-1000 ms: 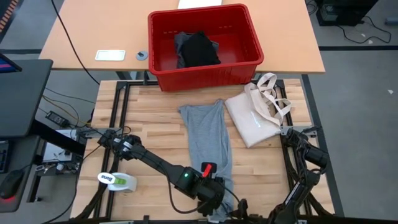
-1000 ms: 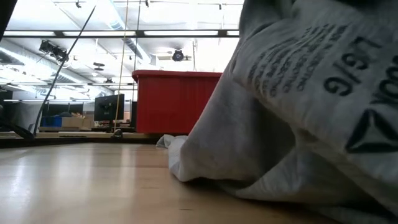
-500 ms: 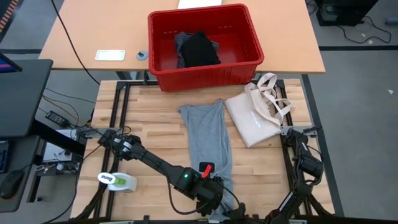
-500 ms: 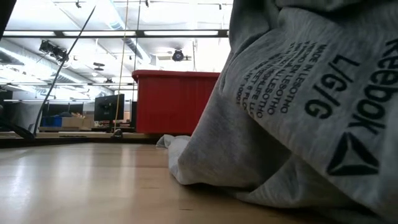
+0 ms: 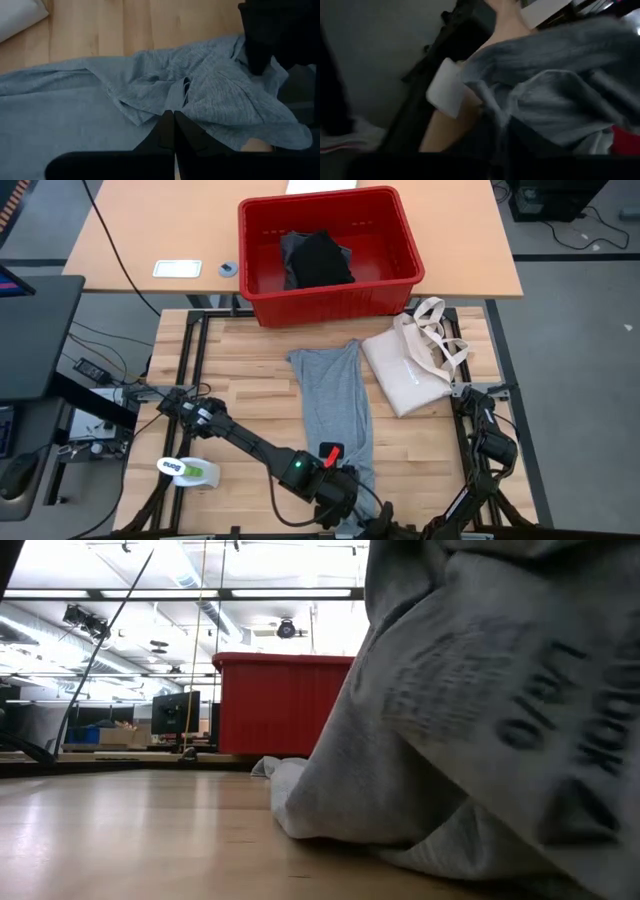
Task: Fold Laundry from Bin
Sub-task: Fold the gray shirt
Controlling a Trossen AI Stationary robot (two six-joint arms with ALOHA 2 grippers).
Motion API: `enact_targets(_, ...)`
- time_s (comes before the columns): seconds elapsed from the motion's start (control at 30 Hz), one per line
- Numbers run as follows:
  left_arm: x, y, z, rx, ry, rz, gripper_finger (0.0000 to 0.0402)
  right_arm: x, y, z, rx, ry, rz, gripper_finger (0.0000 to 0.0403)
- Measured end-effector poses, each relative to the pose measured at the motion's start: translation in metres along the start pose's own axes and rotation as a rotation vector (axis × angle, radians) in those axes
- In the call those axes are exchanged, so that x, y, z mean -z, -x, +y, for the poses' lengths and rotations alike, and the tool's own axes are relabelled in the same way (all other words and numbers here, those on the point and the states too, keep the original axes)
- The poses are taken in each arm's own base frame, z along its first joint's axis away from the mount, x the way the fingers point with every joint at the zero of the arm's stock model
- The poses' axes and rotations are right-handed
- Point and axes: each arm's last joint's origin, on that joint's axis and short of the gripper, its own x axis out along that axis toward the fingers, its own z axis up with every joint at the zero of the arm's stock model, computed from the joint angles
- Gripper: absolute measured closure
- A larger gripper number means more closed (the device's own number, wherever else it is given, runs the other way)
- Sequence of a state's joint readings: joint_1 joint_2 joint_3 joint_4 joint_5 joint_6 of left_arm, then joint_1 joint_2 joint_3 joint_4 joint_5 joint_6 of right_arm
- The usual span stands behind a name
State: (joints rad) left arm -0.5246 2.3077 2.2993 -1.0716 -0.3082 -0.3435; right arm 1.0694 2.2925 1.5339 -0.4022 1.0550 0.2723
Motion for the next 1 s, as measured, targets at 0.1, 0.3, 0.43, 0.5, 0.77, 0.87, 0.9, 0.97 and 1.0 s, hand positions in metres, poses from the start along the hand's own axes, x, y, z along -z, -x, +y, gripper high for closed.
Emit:
enact_targets(0.1, 0.002, 0.002, -0.005, 0.020, -0.006, 0.004, 0.0397, -0.012, 0.016, -0.013, -0.065, -0.112, -0.007, 0.0384)
enact_targets(0.3, 0.005, 0.005, -0.015, 0.028, -0.059, -0.003, 0.0397, -0.035, 0.060, -0.052, -0.127, -0.210, -0.053, 0.0393)
enact_targets(0.43, 0.003, 0.010, -0.032, 0.062, -0.166, -0.085, 0.0397, -0.050, 0.080, -0.076, -0.261, -0.300, -0.077, 0.0393)
enact_targets(0.5, 0.000, 0.016, -0.046, 0.098, -0.221, -0.171, 0.0397, -0.057, 0.086, -0.082, -0.324, -0.335, -0.097, 0.0393)
enact_targets(0.77, -0.006, 0.023, -0.060, 0.122, -0.249, -0.292, 0.0397, -0.065, 0.120, -0.105, -0.367, -0.433, -0.155, 0.0393)
enact_targets(0.87, -0.009, 0.018, -0.047, 0.061, -0.242, -0.278, 0.0397, -0.063, 0.111, -0.116, -0.322, -0.496, -0.108, 0.0393)
enact_targets(0.9, -0.010, 0.015, -0.041, 0.045, -0.248, -0.259, 0.0397, -0.060, 0.105, -0.118, -0.309, -0.512, -0.076, 0.0393)
enact_targets(0.97, -0.010, 0.010, -0.029, 0.017, -0.253, -0.208, 0.0397, -0.054, 0.091, -0.122, -0.290, -0.544, 0.005, 0.0393)
enact_targets(1.0, -0.010, 0.007, -0.021, 0.002, -0.255, -0.177, 0.0397, -0.051, 0.084, -0.124, -0.273, -0.563, 0.042, 0.0393)
